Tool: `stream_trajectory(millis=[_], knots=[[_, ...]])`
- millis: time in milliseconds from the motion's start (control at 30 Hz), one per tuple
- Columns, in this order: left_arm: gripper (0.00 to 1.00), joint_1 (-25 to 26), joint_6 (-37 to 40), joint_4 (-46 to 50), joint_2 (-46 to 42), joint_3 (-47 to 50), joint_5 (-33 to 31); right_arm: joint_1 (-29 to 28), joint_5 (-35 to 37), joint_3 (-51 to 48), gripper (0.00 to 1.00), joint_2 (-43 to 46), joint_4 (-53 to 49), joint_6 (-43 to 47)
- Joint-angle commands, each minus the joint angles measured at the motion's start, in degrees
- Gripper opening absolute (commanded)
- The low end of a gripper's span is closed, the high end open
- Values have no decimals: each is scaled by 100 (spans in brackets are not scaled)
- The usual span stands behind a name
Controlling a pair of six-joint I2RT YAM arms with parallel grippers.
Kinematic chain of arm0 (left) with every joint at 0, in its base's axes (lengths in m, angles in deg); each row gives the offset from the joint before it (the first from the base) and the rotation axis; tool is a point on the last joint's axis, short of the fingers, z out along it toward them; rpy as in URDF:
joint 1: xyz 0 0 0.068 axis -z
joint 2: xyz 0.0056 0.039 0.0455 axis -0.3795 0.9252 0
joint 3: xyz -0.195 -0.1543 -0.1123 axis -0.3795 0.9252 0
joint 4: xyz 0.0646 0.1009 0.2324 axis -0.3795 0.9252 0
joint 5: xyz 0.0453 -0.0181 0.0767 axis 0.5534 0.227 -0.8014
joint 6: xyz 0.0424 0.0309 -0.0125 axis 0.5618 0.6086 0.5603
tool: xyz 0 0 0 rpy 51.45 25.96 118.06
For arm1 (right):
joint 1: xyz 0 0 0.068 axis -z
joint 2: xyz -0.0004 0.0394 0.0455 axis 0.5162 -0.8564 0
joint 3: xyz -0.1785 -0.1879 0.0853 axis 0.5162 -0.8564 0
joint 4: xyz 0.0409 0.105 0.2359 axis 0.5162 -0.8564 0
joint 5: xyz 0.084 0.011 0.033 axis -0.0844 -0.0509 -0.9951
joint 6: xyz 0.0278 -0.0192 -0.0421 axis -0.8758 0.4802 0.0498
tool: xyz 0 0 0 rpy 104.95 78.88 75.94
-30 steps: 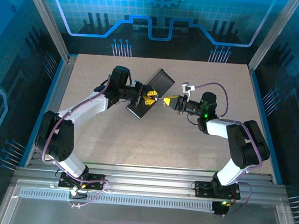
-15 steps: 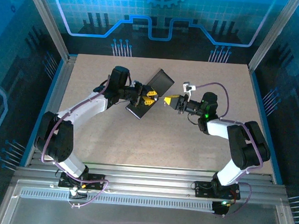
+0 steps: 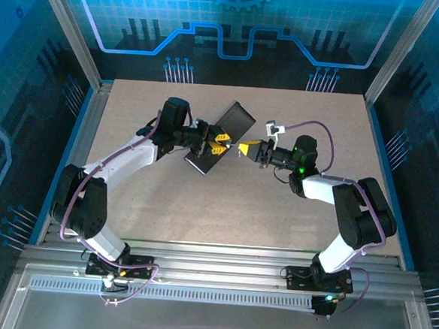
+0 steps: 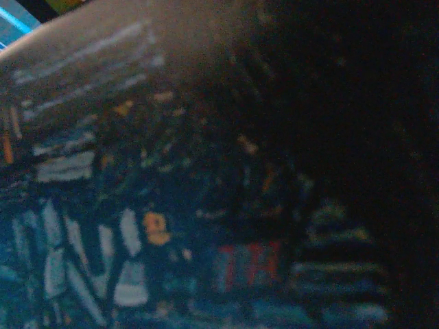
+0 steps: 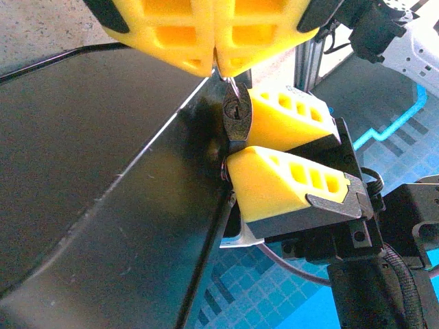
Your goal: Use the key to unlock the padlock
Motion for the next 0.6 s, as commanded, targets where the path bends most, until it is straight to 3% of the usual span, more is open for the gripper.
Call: stream_trajectory(millis=[0,567], knots=[[0,-60,56,95,-199,51,-27,-85,80,206,0,-75,341,12],[0,-62,42,71,-186,34,-19,-133,112,349,0,-220,315,4]])
